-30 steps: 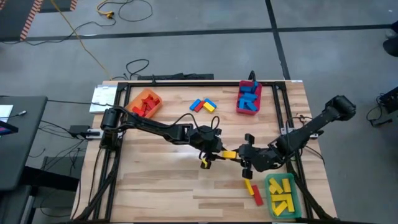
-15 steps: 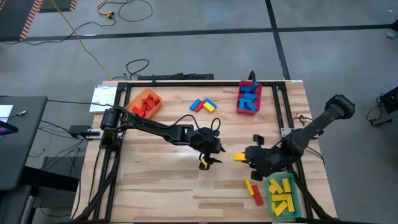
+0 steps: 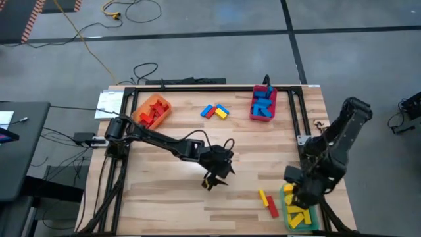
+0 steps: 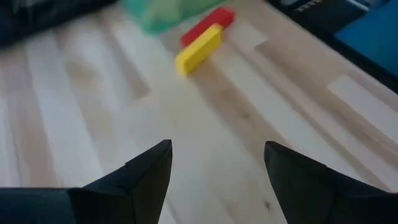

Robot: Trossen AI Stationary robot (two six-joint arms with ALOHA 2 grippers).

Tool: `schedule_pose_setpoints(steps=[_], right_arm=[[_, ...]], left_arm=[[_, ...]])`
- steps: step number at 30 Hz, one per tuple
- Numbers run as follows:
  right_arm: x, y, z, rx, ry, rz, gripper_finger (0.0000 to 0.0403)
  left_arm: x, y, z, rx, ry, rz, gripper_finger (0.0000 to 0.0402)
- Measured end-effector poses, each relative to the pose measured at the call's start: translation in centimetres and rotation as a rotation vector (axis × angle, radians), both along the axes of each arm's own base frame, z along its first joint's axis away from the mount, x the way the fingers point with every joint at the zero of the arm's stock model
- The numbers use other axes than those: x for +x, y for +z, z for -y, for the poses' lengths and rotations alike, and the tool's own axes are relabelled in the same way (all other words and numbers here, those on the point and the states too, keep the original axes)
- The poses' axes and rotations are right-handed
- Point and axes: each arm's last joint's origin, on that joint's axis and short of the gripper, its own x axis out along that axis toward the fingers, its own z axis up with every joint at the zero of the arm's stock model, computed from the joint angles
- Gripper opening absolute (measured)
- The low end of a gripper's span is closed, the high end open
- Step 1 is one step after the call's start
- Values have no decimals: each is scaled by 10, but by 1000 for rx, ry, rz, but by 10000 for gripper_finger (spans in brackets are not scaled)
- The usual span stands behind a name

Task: Sort blocks
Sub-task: Put the yellow block into the green bin

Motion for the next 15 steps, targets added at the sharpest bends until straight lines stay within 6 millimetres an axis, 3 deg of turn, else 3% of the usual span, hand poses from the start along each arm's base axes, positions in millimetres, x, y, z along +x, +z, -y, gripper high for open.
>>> schedule_pose_setpoints(steps=[4,8,11,15], right_arm=[[-14,0,-11,65,-89,-72,124],[-26,0,-21,96,-153,-105,124],[-33,0,-26,118,-192,-124,124],[-42,-7,-31,132,-239,-147,124]], left_arm=[[1,5,12,43,-65,91,251],[2,6,11,49,-58,101,251],[1,3,7,112,10,75,251],[-6,4,-7,355,223,12,250]])
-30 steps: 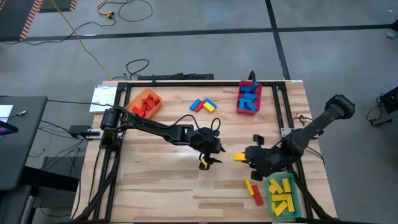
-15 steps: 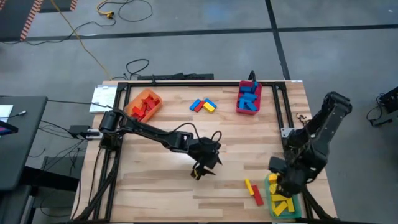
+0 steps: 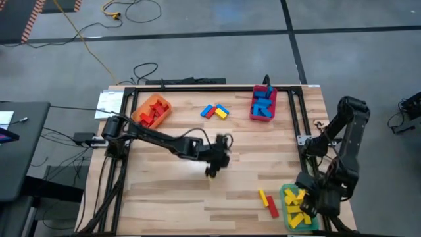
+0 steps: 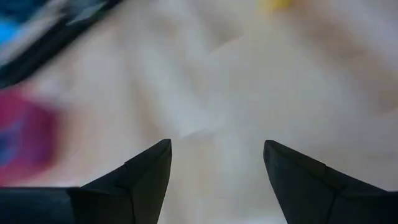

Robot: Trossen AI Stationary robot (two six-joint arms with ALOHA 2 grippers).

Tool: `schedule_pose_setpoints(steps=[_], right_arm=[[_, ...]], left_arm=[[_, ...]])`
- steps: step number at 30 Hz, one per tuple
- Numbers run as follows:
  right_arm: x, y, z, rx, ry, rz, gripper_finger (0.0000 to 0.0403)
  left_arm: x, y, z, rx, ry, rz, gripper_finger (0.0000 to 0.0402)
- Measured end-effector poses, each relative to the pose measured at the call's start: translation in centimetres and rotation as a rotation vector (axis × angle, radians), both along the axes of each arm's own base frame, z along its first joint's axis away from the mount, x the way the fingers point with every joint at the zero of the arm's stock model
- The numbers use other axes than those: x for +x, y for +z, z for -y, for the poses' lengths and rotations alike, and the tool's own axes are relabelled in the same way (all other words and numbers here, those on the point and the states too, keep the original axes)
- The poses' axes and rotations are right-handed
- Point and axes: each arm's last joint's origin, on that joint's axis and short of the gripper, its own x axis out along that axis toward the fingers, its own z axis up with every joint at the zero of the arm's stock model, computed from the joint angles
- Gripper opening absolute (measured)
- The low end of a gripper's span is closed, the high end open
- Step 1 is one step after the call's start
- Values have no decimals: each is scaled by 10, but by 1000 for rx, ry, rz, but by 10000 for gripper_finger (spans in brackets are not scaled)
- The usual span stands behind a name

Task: Sort blocks
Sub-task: Put the yellow block into the green bin, then put the red block into the orange bin

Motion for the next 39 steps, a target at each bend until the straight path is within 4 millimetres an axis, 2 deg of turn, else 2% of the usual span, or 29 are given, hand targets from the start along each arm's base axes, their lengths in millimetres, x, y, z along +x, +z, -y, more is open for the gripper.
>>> schedule_pose_setpoints(steps=[4,12,16,24,31,39], right_arm=[[-5,-8,-5,8,-28,-17,124],[-1,-30,-22,-15,-6,-20,124],[1,-37,-31,-15,3,-21,124],[1,-49,-44,-15,24,-32,125],[1,-52,-45,-26,28,-41,162],[1,-38,-43,22,28,-22,226]], left_arm=[[-4,7,-31,85,229,-13,248],[-17,-1,-115,-68,539,-135,248],[-25,-4,-152,-185,624,-174,247],[-52,-19,-212,-318,659,-283,247],[-70,-32,-248,-519,640,-217,247],[-78,-45,-266,-644,639,-181,247]])
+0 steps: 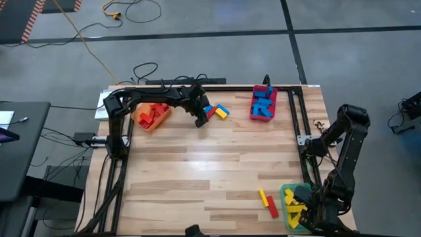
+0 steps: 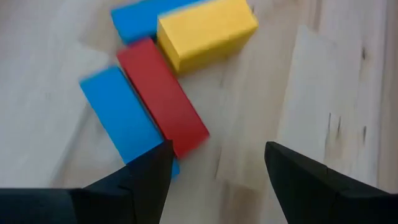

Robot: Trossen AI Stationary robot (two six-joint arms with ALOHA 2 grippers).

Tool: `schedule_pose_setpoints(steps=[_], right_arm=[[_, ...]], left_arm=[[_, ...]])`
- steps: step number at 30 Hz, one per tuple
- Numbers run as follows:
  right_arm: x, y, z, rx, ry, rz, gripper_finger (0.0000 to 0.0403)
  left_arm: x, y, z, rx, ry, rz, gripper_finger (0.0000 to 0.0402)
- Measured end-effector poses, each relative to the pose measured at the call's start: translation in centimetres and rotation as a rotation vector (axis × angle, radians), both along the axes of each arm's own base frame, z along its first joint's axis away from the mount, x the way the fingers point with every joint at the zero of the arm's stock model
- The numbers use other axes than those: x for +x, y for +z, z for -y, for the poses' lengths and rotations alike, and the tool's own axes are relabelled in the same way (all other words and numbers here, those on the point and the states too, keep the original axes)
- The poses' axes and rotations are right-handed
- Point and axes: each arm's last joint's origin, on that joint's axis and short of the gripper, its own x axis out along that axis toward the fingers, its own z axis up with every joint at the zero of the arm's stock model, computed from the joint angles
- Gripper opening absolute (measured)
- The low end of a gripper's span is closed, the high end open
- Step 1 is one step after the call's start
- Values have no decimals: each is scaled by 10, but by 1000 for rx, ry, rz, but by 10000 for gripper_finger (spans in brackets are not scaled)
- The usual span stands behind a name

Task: Sort blocks
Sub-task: Put the red block into the orange bin

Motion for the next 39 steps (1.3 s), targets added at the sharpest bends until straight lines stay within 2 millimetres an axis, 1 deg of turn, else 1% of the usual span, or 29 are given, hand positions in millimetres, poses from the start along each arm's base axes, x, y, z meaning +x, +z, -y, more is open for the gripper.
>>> schedule_pose_setpoints(steps=[4,8,14,18,24,29,34,36,39], right_arm=[[0,3,1,2,-4,21,234],[0,3,2,-6,-5,24,234],[0,3,2,-8,-7,27,235],[0,3,3,-16,-8,25,235],[0,3,3,-15,-11,25,235],[0,3,3,-14,-12,25,235],[0,3,3,-13,-11,27,235],[1,3,3,-16,-4,37,235],[1,3,3,-24,-1,57,235]], left_arm=[[2,-11,-6,31,52,-28,247],[1,-14,-13,143,172,-86,247],[-1,-15,-13,183,168,-130,247],[-5,-8,-10,185,156,-142,247],[-11,20,-10,260,131,-93,247],[-21,14,-21,334,136,-202,247],[-31,6,-30,297,161,-254,247],[-31,7,-31,286,171,-231,247],[-28,7,-27,202,151,-181,247]])
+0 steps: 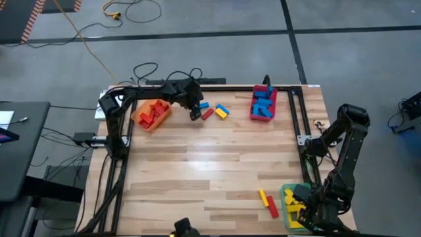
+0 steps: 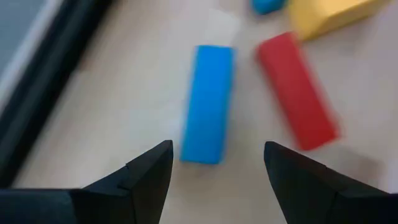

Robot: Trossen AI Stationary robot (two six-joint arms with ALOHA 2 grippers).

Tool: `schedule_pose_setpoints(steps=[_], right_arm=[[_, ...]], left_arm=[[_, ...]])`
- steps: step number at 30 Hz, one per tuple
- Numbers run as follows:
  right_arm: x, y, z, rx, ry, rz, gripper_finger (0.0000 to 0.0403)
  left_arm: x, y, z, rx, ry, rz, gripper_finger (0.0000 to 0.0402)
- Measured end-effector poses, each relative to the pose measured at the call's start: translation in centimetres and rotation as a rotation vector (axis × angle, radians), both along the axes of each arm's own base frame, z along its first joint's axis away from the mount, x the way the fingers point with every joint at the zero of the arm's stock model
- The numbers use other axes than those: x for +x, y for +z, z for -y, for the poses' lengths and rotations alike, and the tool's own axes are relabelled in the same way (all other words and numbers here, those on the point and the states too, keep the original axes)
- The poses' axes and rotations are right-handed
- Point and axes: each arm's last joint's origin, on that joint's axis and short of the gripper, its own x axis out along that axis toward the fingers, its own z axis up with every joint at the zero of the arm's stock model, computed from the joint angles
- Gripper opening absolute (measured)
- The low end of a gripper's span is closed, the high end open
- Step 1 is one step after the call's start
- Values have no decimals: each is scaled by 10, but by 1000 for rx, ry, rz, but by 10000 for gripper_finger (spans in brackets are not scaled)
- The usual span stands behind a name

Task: Sort blocks
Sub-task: Put the red block into the orange bin

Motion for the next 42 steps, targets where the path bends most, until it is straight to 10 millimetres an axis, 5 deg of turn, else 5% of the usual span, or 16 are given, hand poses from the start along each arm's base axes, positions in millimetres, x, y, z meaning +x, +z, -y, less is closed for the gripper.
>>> schedule_pose_setpoints(steps=[11,19,32,42], right_arm=[[1,0,1,-13,11,25,235],[3,0,1,-20,2,47,235],[4,0,3,-42,-1,69,235],[8,-1,6,-66,9,71,235]], left_arm=[[32,2,48,67,-41,3,247],[35,5,46,29,15,81,247],[43,-35,42,6,68,5,245],[45,-38,46,42,9,-31,97]])
